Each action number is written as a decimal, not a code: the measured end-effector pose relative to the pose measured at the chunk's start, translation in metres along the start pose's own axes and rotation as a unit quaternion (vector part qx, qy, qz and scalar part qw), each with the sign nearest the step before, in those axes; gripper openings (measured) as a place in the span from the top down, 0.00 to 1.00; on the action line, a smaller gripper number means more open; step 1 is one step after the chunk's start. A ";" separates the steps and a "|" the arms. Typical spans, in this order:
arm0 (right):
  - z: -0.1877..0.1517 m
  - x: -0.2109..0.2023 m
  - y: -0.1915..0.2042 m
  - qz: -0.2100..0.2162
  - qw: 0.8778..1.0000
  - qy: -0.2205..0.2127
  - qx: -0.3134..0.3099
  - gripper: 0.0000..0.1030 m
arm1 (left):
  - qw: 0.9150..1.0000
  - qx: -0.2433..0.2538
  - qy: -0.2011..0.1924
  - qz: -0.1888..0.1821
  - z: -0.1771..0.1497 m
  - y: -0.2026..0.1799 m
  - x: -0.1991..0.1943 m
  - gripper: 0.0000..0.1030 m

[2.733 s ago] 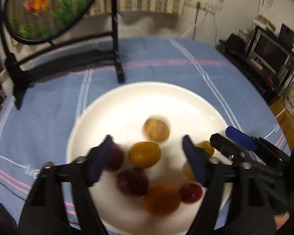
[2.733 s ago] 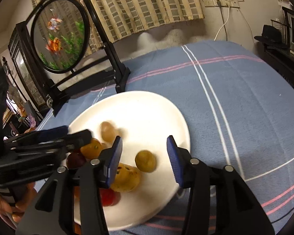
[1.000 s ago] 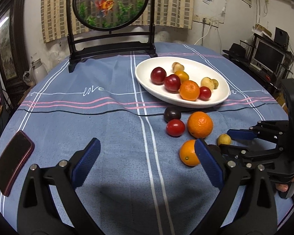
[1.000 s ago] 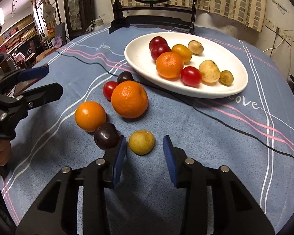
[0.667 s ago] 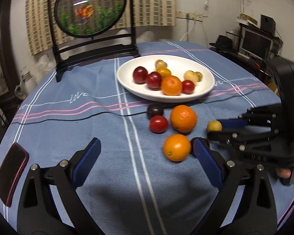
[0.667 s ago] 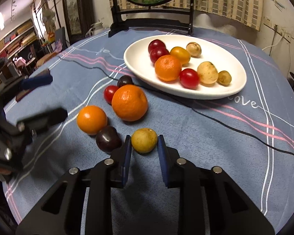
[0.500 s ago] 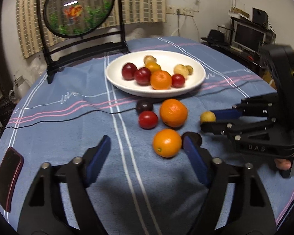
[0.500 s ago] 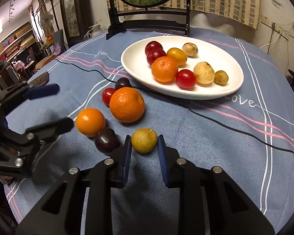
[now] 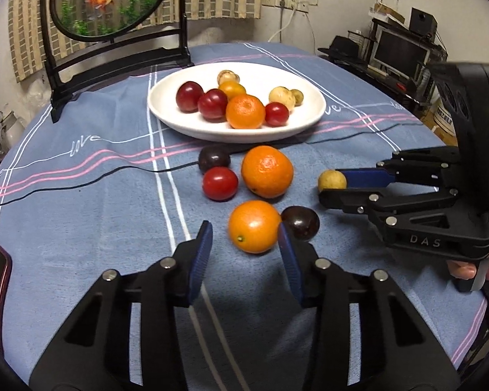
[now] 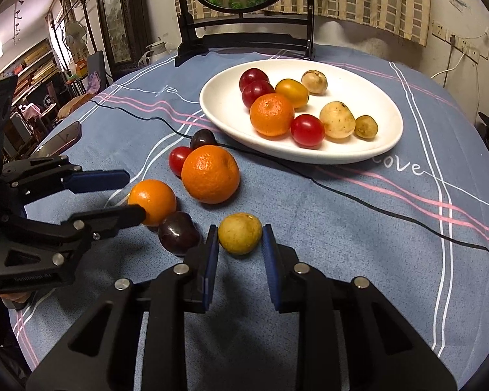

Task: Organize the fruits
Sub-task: 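Grasp the greenish-yellow fruit with the right tool while the left tool grasps a mandarin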

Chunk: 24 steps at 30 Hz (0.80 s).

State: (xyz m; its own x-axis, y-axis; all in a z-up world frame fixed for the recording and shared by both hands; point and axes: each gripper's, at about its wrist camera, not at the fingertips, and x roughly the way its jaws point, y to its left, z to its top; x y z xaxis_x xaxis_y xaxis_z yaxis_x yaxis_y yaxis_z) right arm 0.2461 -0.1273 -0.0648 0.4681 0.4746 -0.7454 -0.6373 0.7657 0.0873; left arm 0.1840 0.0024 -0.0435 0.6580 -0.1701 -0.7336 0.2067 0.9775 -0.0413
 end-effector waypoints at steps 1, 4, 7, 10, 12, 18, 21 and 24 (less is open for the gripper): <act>0.000 0.000 0.000 0.000 1.000 0.000 0.000 0.74 | 1.000 0.001 0.005 -0.003 0.000 -0.001 0.002 0.59; 0.001 0.000 -0.001 -0.001 1.000 0.000 0.001 0.74 | 1.000 -0.005 0.012 -0.007 0.002 0.000 0.008 0.59; 0.001 0.000 -0.001 0.000 1.000 -0.001 0.002 0.74 | 1.000 -0.010 0.020 -0.007 0.003 0.001 0.013 0.61; 0.001 -0.001 -0.001 -0.001 1.000 -0.001 0.002 0.74 | 1.000 -0.010 0.019 -0.002 0.004 0.001 0.015 0.61; 0.001 -0.001 -0.001 -0.001 1.000 -0.001 0.003 0.74 | 1.000 -0.008 0.017 0.001 0.005 0.000 0.015 0.61; 0.000 -0.002 0.000 -0.003 1.000 -0.003 0.003 0.74 | 1.000 -0.010 0.014 0.000 0.005 0.001 0.015 0.62; 0.000 -0.004 0.000 -0.002 1.000 -0.006 0.003 0.74 | 1.000 -0.011 0.012 0.001 0.005 0.001 0.014 0.62; 0.000 -0.005 0.000 -0.002 1.000 -0.007 0.003 0.74 | 1.000 -0.014 0.006 0.005 0.005 0.003 0.011 0.62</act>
State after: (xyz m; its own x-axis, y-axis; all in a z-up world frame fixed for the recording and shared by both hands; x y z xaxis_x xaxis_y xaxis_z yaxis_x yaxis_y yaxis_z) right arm 0.2440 -0.1297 -0.0610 0.4788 0.4771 -0.7370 -0.6314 0.7704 0.0885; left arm 0.1953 0.0026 -0.0487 0.6506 -0.1587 -0.7427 0.1788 0.9824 -0.0533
